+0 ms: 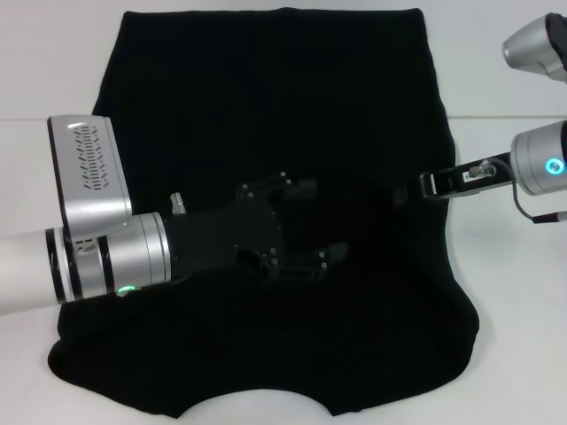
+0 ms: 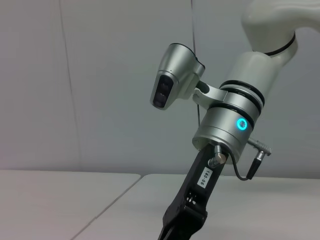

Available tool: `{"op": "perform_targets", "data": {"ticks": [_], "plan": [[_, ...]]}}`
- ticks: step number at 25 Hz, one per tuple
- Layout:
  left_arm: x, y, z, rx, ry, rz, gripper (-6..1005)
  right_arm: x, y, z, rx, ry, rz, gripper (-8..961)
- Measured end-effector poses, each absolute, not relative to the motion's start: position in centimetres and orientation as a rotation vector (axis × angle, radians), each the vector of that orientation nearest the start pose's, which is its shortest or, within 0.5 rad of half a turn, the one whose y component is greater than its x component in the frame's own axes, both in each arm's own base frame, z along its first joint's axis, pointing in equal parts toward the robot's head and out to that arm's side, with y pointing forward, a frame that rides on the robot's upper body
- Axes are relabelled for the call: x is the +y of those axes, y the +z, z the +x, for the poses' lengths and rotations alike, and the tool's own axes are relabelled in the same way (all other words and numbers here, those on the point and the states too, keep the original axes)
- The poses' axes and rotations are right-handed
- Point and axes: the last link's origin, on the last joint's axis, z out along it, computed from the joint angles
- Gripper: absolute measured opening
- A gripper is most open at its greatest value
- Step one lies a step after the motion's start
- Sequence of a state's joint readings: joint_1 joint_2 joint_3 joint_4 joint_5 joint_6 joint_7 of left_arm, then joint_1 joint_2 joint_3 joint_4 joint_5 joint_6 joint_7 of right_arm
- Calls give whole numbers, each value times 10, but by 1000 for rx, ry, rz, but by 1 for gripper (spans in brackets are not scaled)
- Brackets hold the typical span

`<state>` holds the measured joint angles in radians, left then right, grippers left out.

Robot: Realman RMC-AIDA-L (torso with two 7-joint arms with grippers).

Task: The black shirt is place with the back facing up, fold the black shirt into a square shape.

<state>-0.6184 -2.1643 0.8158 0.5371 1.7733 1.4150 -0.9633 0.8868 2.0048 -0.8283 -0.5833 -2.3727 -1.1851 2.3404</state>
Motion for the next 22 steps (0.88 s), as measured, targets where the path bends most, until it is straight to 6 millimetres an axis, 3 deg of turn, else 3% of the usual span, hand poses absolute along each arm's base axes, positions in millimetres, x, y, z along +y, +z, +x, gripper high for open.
{"op": "perform_targets", "data": {"ticks": [6,14,22], "plan": [[349,-53,-206,-114,-824,-2657,909,434,-7,208,1380,172,-2427,23],[351,-53,-208,-128,-809,-2646,903,434,-5,209,1344,175,-2441,248],[354,-39,-215,-278,-861,-2597,897,427,2,219,1327,296,-2453,559]]}}
